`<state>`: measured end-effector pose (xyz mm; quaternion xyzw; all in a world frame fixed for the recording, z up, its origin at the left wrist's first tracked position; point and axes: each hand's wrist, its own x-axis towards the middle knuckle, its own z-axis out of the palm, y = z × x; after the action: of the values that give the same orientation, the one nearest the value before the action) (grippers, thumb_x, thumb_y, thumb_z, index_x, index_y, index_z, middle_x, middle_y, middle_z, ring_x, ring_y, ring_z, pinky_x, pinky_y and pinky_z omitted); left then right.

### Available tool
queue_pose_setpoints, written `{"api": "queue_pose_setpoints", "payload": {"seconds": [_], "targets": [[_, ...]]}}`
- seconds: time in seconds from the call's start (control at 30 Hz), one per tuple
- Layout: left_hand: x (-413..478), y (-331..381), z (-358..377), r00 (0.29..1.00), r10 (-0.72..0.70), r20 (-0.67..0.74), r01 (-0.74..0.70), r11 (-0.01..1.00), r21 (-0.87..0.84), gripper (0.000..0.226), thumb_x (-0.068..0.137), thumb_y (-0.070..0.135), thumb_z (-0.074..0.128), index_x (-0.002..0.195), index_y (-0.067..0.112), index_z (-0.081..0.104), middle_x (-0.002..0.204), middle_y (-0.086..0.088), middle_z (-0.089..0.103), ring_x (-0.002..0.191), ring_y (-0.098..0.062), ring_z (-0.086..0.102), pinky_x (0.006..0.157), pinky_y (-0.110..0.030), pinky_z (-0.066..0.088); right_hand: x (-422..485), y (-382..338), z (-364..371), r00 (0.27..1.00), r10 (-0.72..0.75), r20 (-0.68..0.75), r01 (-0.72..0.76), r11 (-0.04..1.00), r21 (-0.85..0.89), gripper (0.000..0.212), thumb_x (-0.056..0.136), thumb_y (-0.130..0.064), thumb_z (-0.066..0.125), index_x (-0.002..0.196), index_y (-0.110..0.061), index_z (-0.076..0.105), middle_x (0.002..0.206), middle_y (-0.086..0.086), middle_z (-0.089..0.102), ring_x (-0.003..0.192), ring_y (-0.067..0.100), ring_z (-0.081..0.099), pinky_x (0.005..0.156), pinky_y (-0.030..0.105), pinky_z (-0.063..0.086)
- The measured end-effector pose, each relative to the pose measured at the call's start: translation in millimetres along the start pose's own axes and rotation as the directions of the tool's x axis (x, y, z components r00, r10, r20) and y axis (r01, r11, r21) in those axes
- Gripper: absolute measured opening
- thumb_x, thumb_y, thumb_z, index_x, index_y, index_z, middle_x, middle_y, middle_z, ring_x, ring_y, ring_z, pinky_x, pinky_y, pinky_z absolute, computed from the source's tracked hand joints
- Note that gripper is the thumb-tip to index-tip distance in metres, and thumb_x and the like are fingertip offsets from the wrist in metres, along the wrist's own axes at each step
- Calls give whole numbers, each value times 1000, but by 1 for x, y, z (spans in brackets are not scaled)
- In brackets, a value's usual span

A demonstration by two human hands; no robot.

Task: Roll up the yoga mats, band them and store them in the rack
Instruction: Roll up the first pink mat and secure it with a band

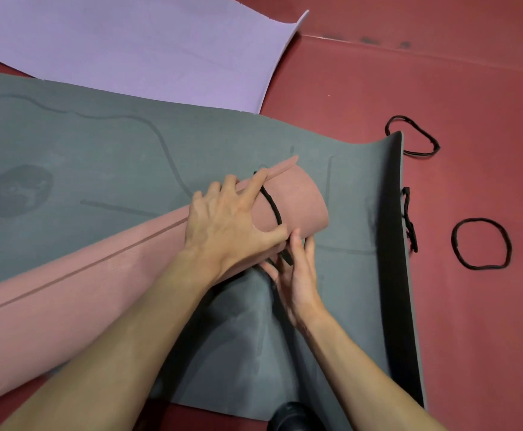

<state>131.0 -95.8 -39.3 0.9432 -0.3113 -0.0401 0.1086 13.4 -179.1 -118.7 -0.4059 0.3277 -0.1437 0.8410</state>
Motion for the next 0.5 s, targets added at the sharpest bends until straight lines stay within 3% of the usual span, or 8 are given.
{"api": "queue_pose_setpoints", "payload": {"seconds": [0.1,0.2,0.37,0.5], "targets": [[1,-2,-17,998,-21,-64,20,1000,-8,100,64,91,42,149,40,36,123,-5,58,111,-32,59,94,-47,44,10,-6,8,1000,-8,-23,7,1000,-25,94,82,-72,68,158,-30,31,147,6,61,129,29,63,94,45,59],[-2,-6,-25,994,-28,-108,26,999,-25,99,64,90,45,144,33,42,121,-3,60,111,-33,61,92,-47,45,17,-7,15,998,16,-57,-16,1000,4,116,70,-93,57,157,-19,38,145,15,61,130,32,63,92,45,60],[-6,-11,-38,999,-36,-10,35,995,-97,117,57,104,48,146,28,38,138,-2,60,126,-33,57,110,-55,39,19,2,20,998,-42,-50,38,997,-74,130,64,-101,53,163,-20,28,150,10,57,130,20,63,89,39,61],[-4,-10,-44,995,-80,-54,76,995,-69,124,49,111,41,142,29,38,128,-2,64,119,-33,61,96,-49,45,15,-6,30,997,-75,-26,71,988,-140,122,64,-96,62,155,-18,41,148,6,59,134,17,59,95,37,59]]}}
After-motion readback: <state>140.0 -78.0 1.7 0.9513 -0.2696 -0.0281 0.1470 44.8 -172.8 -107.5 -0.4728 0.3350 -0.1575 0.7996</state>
